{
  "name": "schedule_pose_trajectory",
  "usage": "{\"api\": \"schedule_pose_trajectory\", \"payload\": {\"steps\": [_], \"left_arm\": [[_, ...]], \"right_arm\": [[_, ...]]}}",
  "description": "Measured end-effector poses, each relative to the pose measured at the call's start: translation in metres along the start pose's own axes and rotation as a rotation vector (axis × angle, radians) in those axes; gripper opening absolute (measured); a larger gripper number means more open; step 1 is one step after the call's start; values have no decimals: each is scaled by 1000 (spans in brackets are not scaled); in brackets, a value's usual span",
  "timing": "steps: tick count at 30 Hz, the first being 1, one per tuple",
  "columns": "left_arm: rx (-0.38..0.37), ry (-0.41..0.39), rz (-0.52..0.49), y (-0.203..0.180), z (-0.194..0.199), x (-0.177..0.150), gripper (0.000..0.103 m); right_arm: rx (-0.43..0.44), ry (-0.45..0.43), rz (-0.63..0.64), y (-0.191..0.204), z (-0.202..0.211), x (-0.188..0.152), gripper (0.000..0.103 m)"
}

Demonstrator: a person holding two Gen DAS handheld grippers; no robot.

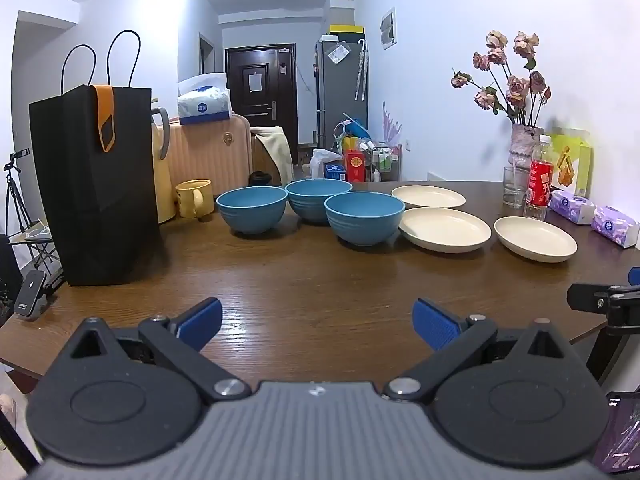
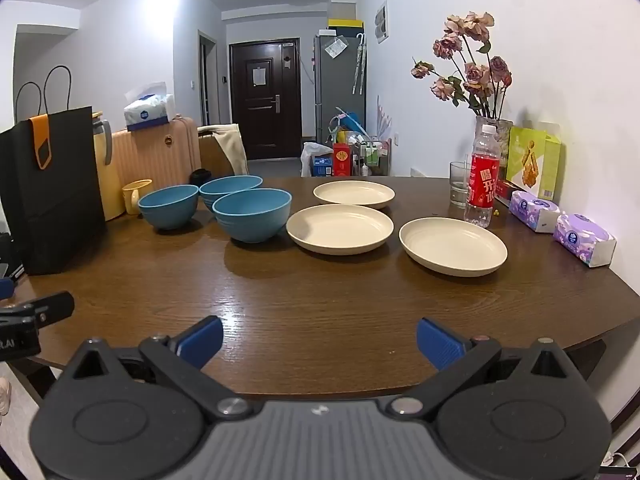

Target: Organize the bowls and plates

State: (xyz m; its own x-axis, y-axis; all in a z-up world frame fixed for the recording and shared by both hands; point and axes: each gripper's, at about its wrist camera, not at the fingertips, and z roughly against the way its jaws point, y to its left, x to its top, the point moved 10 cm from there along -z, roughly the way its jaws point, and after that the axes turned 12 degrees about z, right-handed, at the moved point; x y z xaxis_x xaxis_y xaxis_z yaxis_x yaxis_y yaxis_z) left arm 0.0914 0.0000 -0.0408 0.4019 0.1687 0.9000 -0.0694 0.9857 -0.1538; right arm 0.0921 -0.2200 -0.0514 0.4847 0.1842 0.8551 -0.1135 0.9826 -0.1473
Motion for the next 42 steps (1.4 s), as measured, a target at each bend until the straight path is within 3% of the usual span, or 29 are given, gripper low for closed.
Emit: {"api": "schedule_pose_trajectory", "payload": {"steps": [42], "left_arm": [[-2,3,-1,2,1,2,103]], "right_arm": [[13,4,-9,2,-5,-2,103]]}}
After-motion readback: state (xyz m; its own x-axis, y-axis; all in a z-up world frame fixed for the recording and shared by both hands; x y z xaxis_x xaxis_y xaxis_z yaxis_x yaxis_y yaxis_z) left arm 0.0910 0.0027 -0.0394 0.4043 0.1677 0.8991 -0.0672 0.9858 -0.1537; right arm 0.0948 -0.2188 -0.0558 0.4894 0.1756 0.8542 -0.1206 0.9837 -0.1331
